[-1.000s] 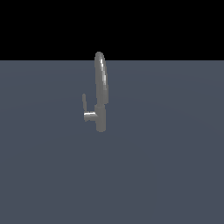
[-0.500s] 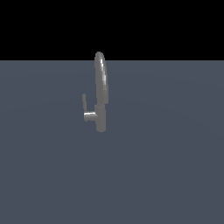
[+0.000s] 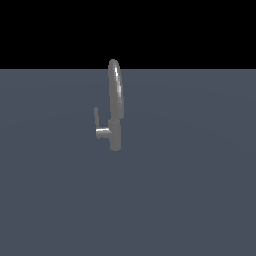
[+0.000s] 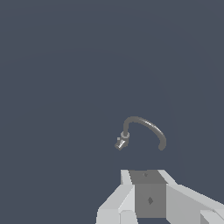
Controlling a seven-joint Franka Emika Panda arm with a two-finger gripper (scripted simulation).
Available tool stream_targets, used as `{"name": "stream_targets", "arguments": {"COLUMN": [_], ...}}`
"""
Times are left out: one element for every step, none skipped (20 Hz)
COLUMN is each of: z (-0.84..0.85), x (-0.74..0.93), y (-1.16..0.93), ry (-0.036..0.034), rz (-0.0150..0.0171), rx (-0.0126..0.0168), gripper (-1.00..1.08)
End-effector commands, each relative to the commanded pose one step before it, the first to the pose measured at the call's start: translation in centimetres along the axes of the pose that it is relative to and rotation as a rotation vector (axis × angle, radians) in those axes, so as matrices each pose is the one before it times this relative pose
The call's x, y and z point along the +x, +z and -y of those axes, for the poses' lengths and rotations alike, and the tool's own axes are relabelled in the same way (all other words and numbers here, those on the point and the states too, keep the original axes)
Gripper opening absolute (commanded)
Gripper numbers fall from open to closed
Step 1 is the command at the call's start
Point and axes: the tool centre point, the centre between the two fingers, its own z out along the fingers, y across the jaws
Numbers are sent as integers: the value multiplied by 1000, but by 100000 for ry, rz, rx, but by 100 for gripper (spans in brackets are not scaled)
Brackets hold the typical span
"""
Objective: Turn on the faucet by rotating a designated handle.
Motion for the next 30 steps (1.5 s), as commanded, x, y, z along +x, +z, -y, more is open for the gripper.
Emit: {"name": "stream_targets", "arguments": {"z": [1771, 671, 653, 633, 610, 587, 561, 534, 505, 475, 443, 410, 375, 339, 303, 265, 227, 187, 146, 104, 66, 33, 5, -17, -35, -49, -59, -65, -68, -69], "x": [-681, -313, -329, -345, -360, -375, -387, -399, -410, -419, -427, -433, -438, -441, -442, -441, -439, -435, -422, -397, -368, -339, -310, -281, -254, -228, -203, -179, -157, -137], "y": [1774, 818, 876, 934, 992, 1048, 1105, 1161, 1216, 1270, 1324, 1376, 1428, 1478, 1527, 1576, 1622, 1666, 1684, 1651, 1595, 1533, 1464, 1391, 1312, 1230, 1143, 1054, 961, 866], "ry": [4845, 1843, 1830, 1819, 1811, 1802, 1798, 1795, 1795, 1796, 1799, 1805, 1813, 1823, 1836, 1851, 1867, 1885, 1877, 1818, 1741, 1661, 1579, 1495, 1407, 1317, 1223, 1129, 1029, 928], "rz": [-3022, -1127, -1080, -1033, -987, -940, -895, -850, -806, -763, -721, -680, -640, -602, -565, -530, -495, -463, -426, -382, -339, -302, -268, -239, -212, -189, -167, -148, -130, -114], "rx": [-2207, -992, -1024, -1058, -1093, -1128, -1165, -1203, -1242, -1282, -1322, -1364, -1407, -1450, -1494, -1540, -1585, -1631, -1652, -1625, -1577, -1522, -1461, -1395, -1322, -1245, -1162, -1078, -986, -891], "gripper": [-100, -100, -100, -100, -100, -100, -100, -100, -100, -100, -100, -100, -100, -100, -100, -100, -100, -100, -100, -100, -100, -100, -100, -100, -100, -100, -100, -100, -100, -100]}}
